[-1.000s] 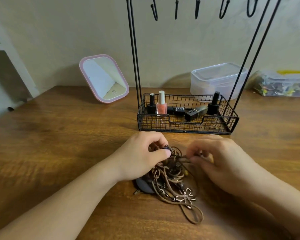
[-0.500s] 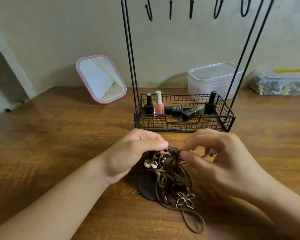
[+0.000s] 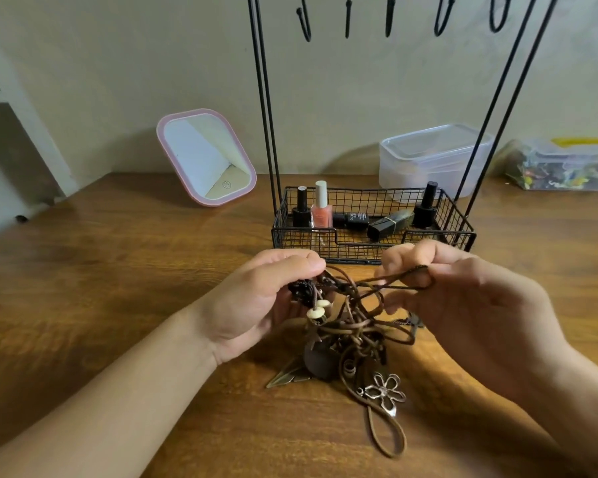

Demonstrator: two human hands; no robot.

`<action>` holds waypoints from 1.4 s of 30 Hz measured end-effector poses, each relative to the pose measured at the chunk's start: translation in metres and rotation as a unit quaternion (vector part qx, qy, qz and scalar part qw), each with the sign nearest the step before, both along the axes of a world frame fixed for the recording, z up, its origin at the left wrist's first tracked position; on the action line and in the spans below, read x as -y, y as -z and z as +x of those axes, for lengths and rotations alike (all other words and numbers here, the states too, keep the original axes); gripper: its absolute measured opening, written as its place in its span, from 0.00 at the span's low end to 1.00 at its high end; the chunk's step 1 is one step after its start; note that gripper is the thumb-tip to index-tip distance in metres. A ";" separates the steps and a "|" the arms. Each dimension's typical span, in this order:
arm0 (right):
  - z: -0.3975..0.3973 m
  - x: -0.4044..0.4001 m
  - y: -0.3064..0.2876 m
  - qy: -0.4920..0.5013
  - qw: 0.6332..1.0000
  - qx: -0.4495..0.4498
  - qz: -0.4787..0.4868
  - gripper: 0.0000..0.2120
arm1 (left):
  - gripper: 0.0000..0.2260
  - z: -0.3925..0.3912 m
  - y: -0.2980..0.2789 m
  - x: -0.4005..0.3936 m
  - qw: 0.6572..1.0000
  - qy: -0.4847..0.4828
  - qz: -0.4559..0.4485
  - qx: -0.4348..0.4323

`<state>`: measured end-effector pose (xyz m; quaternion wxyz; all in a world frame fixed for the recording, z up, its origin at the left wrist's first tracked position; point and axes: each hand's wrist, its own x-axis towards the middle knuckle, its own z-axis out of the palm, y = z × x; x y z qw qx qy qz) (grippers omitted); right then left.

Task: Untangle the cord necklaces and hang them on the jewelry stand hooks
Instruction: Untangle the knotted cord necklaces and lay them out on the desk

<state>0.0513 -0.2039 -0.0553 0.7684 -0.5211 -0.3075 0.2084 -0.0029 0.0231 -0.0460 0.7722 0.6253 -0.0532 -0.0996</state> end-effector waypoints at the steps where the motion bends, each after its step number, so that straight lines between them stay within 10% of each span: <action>1: 0.001 0.001 0.000 -0.008 1.000 -0.014 0.005 0.16 | 0.13 0.000 0.000 0.000 1.000 0.005 0.002 0.003; 14: 0.004 0.006 -0.008 -0.089 0.987 -0.007 0.135 0.20 | 0.13 0.000 -0.001 0.000 0.997 -0.071 -0.003 0.034; 25: 0.008 0.016 -0.014 0.107 0.973 0.135 -0.151 0.25 | 0.08 -0.002 -0.010 -0.002 0.994 -0.095 -0.025 0.041; 35: 0.029 0.027 -0.016 0.116 0.986 -0.053 0.105 0.13 | 0.18 0.009 -0.006 -0.024 0.984 -0.153 -0.066 0.066; 42: 0.042 0.043 -0.014 0.001 0.961 -0.092 0.259 0.27 | 0.14 0.010 -0.009 -0.020 0.950 -0.268 -0.141 0.075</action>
